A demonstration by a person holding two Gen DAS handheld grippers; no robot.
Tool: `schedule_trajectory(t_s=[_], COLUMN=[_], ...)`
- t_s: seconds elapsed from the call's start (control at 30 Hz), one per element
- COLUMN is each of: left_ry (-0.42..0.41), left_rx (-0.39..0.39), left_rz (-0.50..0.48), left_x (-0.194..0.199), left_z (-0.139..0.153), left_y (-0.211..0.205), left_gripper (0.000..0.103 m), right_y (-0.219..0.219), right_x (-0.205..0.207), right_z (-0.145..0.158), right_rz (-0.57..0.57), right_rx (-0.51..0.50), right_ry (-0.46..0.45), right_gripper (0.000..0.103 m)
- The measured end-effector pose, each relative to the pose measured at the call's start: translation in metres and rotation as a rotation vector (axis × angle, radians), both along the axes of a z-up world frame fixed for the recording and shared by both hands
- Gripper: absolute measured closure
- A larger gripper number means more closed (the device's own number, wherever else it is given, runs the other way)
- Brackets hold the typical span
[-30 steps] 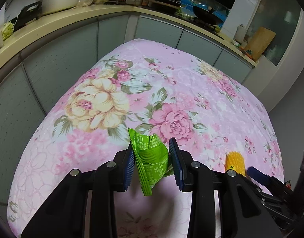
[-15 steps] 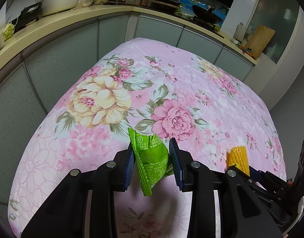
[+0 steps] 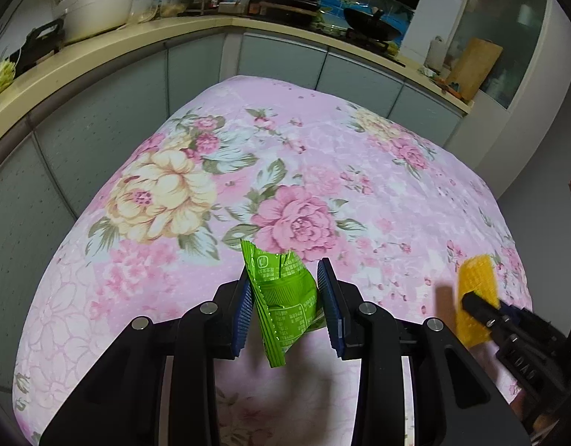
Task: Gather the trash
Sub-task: 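Carry the green packet and yellow foam mesh in both grippers over the red wastebasket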
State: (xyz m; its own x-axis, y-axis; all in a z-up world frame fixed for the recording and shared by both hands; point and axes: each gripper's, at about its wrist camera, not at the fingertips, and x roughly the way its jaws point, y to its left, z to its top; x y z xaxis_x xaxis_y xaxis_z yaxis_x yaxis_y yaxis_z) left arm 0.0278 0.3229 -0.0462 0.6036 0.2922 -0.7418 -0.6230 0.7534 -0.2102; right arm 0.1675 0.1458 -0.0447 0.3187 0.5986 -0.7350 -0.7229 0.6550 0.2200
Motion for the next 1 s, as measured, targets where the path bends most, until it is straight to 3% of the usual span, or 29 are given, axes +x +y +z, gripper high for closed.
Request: schedule_trajectory(t_s=[0.67,1.0], left_ry=[-0.003,0.002], left_rx=[0.036,0.04], left_rz=[-0.134,-0.262], left_x=[0.04,0.068], left_z=[0.009,0.009], left_y=[-0.047,-0.09], left_gripper=[0.071,0.071], right_y=[-0.084,-0.128], right_x=[0.034,0.045], right_z=[0.031,0.039], right_rz=[-0.169,-0.257], right_rx=[0.088,0.103], right_ry=[-0.036,-0.05], right_gripper=[0.079,0.079])
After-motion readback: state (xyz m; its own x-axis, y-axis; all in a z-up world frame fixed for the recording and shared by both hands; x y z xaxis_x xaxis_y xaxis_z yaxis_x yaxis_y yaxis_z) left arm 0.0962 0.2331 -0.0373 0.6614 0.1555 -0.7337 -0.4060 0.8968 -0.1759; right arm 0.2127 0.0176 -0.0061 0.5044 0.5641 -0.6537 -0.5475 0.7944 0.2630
